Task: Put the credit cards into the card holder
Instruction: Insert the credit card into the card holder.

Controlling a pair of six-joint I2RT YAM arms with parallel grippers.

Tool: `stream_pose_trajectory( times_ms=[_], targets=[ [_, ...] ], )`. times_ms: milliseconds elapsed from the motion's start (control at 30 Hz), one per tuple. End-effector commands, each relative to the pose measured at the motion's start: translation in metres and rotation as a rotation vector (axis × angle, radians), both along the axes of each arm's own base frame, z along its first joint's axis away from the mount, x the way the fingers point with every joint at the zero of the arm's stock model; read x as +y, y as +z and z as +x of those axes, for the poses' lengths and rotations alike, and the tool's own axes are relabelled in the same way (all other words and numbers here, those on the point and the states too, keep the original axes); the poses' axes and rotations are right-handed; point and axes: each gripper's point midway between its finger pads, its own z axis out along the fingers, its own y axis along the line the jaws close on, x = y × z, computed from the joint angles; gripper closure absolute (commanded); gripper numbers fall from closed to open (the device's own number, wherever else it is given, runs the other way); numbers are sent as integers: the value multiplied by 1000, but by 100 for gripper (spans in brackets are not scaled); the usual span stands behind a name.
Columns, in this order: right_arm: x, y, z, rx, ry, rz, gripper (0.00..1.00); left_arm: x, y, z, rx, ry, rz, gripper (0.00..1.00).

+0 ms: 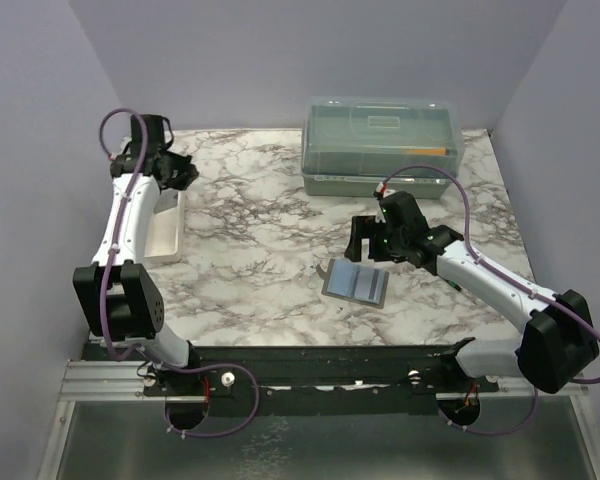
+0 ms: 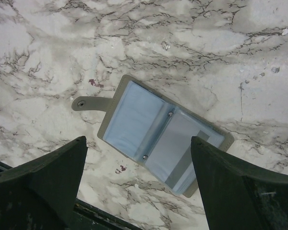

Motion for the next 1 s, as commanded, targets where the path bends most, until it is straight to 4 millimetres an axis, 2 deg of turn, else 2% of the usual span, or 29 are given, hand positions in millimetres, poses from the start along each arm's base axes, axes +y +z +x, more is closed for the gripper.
stream_pose_trajectory(
  times_ms=[0, 100, 200, 267, 333, 400, 567, 700, 833, 967],
  targets=[
    [-2, 9, -3, -2, 0, 28, 10, -124, 13, -8, -162, -718, 151, 100],
    [-12, 5, -2, 54, -20, 120, 13, -205, 4, -44, -259, -1107, 187, 100],
    [-22, 3, -7, 114, -28, 248, 22, -273, -9, -97, -349, -1425, 159, 100],
    [-26, -2, -14, 169, -37, 300, 28, -305, -17, -133, -395, -1614, 124, 100],
    [-26, -11, -22, 216, -41, 318, 35, -327, -27, -164, -417, -1772, 48, 100],
    [-27, -21, -29, 259, -61, 322, 44, -340, -38, -182, -403, -1858, -42, 100],
    [-22, -42, -45, 332, -65, 364, 57, -361, -67, -209, -351, -1996, -212, 100],
    [-26, -57, -46, 370, -81, 326, 67, -370, -97, -208, -245, -1999, -290, 100],
    [-23, -54, -45, 357, -64, 345, 74, -377, -111, -206, -199, -1998, -332, 100],
    [-34, -68, -41, 362, -119, 276, 83, -383, -120, -207, -169, -2002, -369, 100]
  ],
)
